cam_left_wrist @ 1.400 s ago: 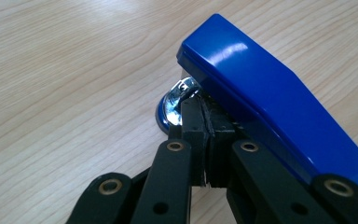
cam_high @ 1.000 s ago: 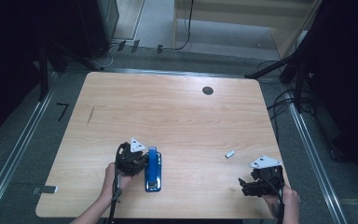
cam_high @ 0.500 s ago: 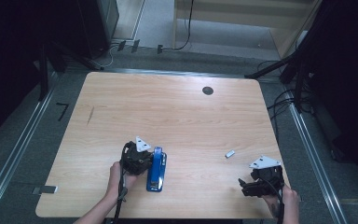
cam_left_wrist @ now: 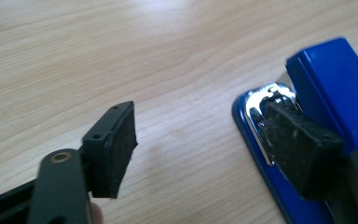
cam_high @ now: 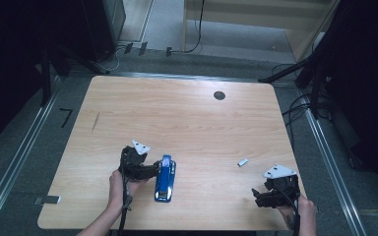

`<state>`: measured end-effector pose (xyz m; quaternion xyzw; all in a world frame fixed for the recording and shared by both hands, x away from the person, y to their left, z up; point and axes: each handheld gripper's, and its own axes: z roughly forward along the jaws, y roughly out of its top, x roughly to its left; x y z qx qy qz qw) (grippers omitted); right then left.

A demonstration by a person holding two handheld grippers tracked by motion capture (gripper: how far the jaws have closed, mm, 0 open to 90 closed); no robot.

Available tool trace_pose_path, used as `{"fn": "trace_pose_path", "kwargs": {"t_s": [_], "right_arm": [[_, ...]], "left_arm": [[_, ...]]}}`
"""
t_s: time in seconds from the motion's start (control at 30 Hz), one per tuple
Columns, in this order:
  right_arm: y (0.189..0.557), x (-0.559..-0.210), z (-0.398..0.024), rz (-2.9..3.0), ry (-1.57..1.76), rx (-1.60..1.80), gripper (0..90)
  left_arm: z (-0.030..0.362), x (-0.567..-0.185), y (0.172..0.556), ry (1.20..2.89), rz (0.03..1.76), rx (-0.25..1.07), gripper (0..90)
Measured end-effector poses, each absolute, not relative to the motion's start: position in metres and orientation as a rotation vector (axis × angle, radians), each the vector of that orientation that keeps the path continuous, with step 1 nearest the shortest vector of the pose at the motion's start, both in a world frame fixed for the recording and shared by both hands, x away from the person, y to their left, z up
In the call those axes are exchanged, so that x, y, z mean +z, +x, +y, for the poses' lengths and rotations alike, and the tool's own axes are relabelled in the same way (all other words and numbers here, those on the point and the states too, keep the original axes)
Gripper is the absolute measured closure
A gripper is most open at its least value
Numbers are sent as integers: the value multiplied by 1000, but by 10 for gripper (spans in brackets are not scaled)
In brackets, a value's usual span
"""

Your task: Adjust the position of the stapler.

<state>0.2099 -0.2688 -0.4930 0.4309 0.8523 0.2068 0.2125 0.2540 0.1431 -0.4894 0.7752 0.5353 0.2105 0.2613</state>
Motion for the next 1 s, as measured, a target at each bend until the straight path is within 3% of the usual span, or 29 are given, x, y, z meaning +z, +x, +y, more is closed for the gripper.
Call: {"fn": "trace_pose_path", "kwargs": {"t_s": [0.2, 0.67, 0.73, 0.93, 1.0], "right_arm": [[210, -493, -268, 2369, 1198, 565, 66], [210, -494, -267, 2383, 1190, 549, 66], [210, -495, -267, 2386, 1184, 550, 67], [210, -495, -266, 2386, 1187, 546, 66], [210, -496, -266, 2392, 1185, 542, 66]], "left_arm": [[138, -479, 248, 2071, 1425, 549, 167], [125, -475, 239, 2068, 1391, 480, 106], [122, -477, 238, 2080, 1376, 461, 11], [114, -486, 239, 2139, 1367, 425, 5], [112, -492, 238, 2163, 1364, 430, 42]]}}
